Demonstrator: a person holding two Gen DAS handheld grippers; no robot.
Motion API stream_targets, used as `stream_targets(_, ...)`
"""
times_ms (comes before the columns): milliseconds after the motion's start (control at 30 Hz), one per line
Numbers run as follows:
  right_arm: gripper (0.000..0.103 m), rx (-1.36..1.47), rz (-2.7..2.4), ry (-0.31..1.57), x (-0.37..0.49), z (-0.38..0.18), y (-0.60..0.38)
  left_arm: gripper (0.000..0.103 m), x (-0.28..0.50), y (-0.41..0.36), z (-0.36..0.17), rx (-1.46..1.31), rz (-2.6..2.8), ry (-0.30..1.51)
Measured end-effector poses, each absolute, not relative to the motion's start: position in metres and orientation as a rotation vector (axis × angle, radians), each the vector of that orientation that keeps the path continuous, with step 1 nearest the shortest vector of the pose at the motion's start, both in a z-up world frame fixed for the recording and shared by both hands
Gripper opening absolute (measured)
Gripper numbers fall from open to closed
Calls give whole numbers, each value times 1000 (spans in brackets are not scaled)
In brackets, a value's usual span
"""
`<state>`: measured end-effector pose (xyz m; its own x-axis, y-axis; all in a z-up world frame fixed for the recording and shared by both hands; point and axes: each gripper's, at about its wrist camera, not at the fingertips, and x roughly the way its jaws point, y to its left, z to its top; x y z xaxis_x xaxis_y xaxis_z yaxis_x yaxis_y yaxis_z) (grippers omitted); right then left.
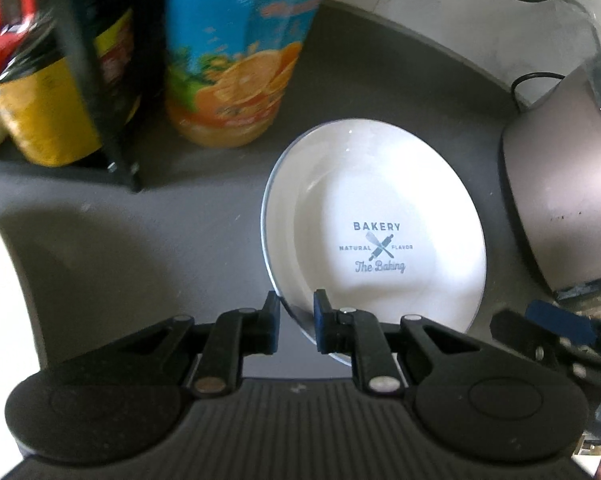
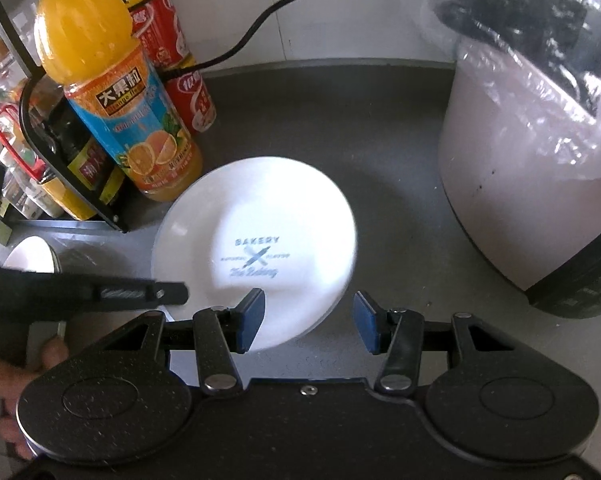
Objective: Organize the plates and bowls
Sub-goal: 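Close both grippers on the rim of the 'BAKERY' plate, then lift the 'BAKERY' plate and carry it toward the stacked plates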
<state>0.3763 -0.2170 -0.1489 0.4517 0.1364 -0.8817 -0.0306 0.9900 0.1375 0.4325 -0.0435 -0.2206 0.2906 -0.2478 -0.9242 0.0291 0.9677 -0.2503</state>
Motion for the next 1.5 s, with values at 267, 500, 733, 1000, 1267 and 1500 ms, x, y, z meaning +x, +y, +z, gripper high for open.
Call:
stream_targets(267, 46, 121, 124, 1143, 382, -159, -210, 16, 417, -28, -222, -214, -162, 1286)
stream_targets(500, 45, 111, 143, 1184, 390, -167, -201, 16, 403, -13, -221, -200, -156, 1298)
stream_targets(733, 45, 85, 168, 1227, 400, -176, -192, 16, 396, 6, -218, -198, -137, 1297)
stream_targets(1000, 34, 128, 171, 1273, 407, -187, -197, 12, 400, 16, -215, -180, -111, 1275)
stream_targets(1267, 25, 173, 177, 1312, 418, -192, -196, 11, 418, 21, -216, -195, -89, 1270)
stream_targets(1500, 16, 108, 182, 1334, 431, -200, -181, 11, 420, 21, -213, -177, -92, 1269)
